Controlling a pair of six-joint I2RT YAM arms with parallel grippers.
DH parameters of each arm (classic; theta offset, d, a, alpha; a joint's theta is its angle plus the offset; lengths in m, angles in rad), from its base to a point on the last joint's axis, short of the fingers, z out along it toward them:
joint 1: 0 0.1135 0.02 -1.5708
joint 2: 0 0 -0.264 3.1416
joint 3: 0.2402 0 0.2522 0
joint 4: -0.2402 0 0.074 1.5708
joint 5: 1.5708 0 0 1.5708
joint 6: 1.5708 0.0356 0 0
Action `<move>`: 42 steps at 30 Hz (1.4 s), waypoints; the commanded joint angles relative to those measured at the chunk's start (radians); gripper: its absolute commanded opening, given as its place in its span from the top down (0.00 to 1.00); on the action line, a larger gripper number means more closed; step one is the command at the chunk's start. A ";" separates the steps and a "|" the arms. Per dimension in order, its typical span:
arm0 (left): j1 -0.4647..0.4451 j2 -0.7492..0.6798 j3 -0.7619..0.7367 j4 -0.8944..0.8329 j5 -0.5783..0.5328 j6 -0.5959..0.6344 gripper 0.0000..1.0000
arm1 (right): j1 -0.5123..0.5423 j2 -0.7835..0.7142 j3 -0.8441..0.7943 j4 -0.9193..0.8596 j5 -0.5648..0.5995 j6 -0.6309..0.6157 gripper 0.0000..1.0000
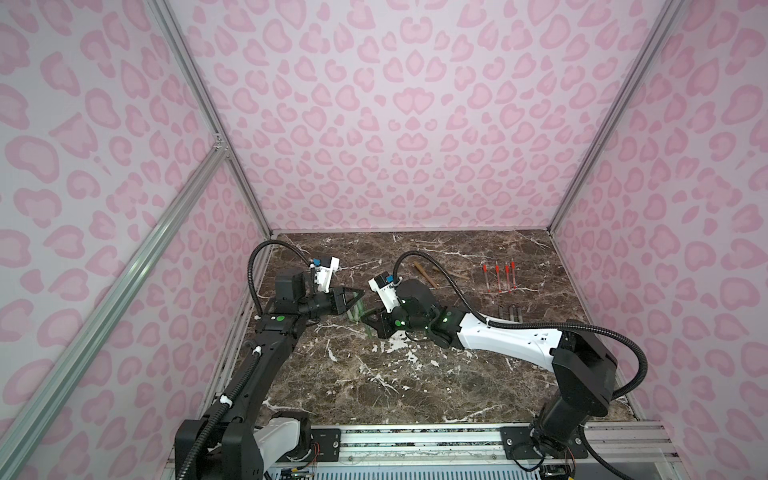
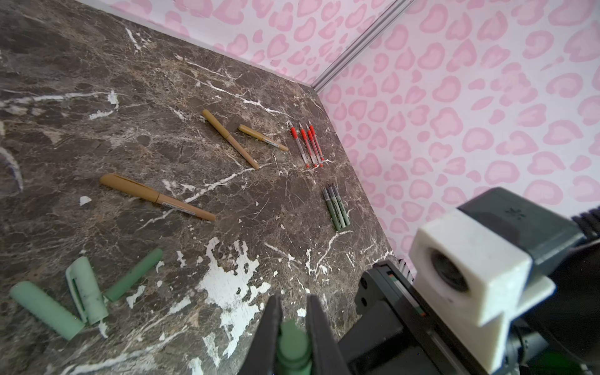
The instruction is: Open the pen caps
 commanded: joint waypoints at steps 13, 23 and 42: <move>0.080 0.047 0.096 0.108 0.011 -0.135 0.96 | 0.014 -0.091 -0.246 -0.048 0.037 0.022 1.00; 0.095 0.051 0.116 0.073 0.002 -0.119 0.96 | 0.013 -0.119 -0.259 -0.071 0.032 0.020 1.00; -0.035 0.022 0.039 0.067 0.089 -0.007 0.96 | -0.053 -0.056 0.028 -0.121 -0.009 -0.006 0.69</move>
